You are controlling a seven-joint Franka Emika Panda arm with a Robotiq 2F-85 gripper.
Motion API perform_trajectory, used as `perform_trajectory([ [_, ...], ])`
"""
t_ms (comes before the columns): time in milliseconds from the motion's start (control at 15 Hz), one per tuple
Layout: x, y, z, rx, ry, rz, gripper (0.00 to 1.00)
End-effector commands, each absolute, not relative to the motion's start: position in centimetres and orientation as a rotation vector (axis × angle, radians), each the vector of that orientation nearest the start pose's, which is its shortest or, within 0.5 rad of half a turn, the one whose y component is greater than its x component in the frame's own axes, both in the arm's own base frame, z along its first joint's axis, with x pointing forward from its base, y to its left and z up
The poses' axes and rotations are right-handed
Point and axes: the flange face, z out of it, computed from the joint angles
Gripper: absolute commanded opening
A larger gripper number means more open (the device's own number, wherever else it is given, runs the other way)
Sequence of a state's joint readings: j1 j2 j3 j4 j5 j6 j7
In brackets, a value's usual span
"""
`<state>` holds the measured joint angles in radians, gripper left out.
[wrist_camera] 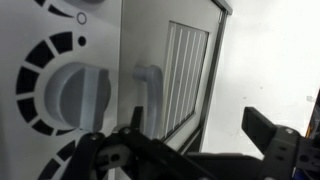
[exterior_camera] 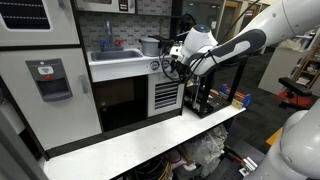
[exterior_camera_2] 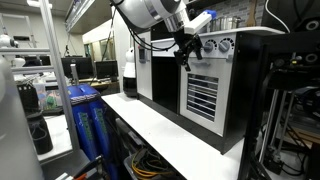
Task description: Open the kitchen cabinet, take the lid off the silver pot and put it in the kitchen cabinet
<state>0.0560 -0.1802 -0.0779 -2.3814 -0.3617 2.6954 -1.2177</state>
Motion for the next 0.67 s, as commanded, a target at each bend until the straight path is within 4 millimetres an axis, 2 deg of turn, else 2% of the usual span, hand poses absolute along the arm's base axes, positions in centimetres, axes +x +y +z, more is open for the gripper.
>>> perform_trajectory([
  [0,51.4,-0.1,44.4,-2.643,-2.411,-0.534,1.0],
  [600,51.7,-0.8,43.3,-2.652,-2.348,-0.546,1.0],
])
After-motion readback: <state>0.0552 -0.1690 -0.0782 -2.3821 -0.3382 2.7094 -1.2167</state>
